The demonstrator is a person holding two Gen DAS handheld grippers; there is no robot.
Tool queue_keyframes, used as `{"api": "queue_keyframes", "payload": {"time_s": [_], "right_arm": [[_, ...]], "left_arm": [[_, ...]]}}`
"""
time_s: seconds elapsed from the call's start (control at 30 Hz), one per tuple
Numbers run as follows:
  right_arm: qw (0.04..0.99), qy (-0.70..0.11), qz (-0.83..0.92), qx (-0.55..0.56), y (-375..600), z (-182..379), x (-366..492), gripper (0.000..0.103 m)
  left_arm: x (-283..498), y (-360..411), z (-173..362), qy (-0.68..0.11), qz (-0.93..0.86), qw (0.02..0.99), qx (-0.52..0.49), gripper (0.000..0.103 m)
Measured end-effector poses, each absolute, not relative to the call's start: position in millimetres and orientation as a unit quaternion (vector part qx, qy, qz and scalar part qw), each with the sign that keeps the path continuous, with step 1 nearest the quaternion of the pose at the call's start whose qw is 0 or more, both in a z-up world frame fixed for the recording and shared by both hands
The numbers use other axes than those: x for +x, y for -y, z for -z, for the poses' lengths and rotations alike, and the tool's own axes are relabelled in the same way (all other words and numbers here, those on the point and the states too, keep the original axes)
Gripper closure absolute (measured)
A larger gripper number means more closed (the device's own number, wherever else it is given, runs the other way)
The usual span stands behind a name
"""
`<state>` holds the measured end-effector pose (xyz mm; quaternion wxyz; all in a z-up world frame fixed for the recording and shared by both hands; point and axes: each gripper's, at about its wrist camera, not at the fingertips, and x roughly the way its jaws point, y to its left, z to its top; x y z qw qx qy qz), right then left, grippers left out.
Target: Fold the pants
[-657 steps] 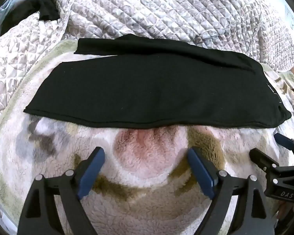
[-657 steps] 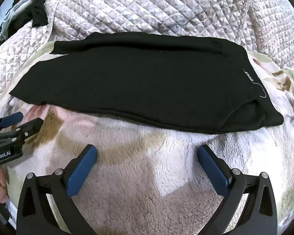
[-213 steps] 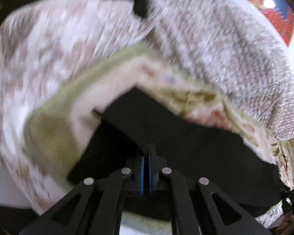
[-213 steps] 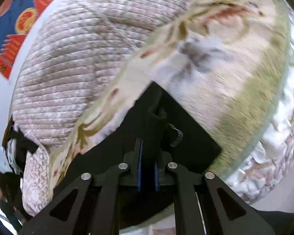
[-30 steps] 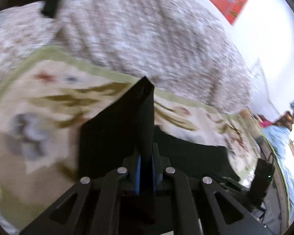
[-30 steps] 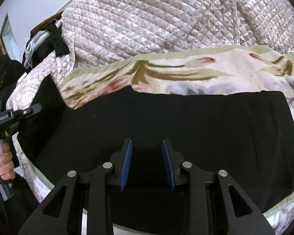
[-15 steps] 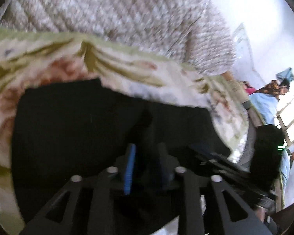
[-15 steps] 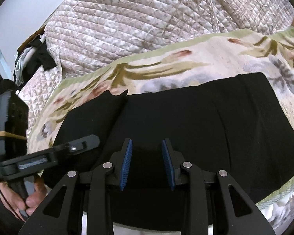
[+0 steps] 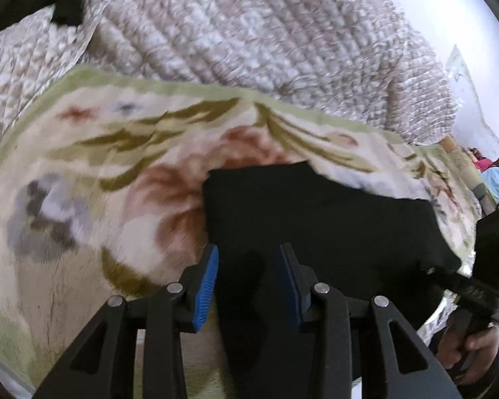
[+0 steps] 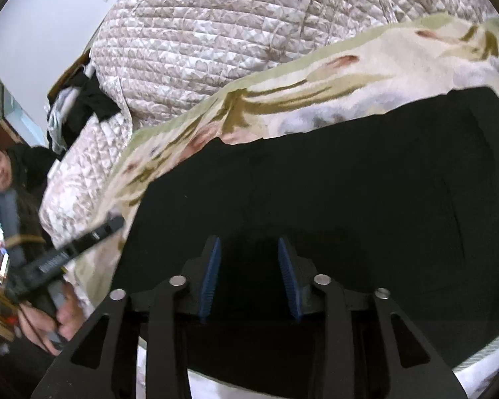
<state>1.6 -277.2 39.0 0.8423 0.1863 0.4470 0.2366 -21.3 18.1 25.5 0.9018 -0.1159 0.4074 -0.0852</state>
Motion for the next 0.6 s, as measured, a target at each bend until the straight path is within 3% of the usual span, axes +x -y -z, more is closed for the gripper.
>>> {"api": "queue_keyframes", "payload": {"time_s": [0.33,0.6], "right_arm": [[0.852,-0.454,-0.227,0.127,248.3,-38.6,31.8,0.061],[0.831,-0.473,-0.253,0.145,241.5,-35.0,39.8,0.059]], "left_arm": [[-13.7,-28.4,-31.5,-0.396,0.017,0.914,-0.090,0.063],[-10.4,-17.6,-31.1,-0.386,0.002,0.921,-0.058,0.063]]}}
